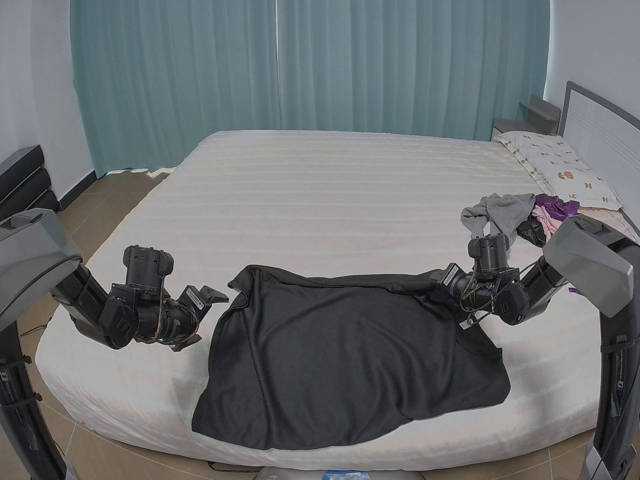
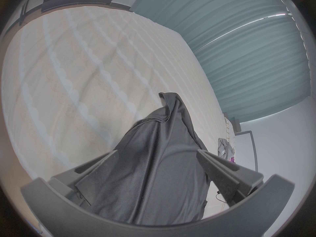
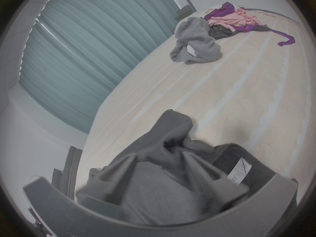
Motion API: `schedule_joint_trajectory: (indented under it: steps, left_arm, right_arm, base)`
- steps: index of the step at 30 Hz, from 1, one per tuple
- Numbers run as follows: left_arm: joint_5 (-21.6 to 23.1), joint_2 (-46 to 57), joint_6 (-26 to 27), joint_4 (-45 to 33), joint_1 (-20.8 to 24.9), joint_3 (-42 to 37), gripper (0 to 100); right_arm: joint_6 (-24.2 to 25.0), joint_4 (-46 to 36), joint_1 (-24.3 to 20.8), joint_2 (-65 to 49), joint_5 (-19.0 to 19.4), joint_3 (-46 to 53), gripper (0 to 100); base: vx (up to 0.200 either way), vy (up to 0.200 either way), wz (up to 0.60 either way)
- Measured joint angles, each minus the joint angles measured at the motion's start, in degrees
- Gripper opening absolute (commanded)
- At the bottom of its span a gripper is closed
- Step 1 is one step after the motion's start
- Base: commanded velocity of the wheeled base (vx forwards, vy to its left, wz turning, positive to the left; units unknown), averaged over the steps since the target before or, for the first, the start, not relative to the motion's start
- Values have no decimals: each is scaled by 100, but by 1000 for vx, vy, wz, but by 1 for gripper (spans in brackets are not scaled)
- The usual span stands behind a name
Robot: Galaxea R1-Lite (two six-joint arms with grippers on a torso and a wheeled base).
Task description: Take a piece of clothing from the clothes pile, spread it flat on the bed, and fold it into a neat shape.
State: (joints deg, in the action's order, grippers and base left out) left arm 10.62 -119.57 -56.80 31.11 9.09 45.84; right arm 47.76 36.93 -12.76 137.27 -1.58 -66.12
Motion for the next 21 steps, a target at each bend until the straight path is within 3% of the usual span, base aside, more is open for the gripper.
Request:
schedule_joint_trajectory:
  steps: [11, 21]
  left_arm:
    - [-15, -4, -2, 15, -44, -22, 100]
    - [-11, -37, -24, 17, -56, -28, 100]
  right_arm:
    - [11, -575, 111, 532, -197, -1301, 0]
    - [79, 123, 338, 879, -642, -2690, 0]
  base:
    - [0, 0, 0]
    - [0, 0, 0]
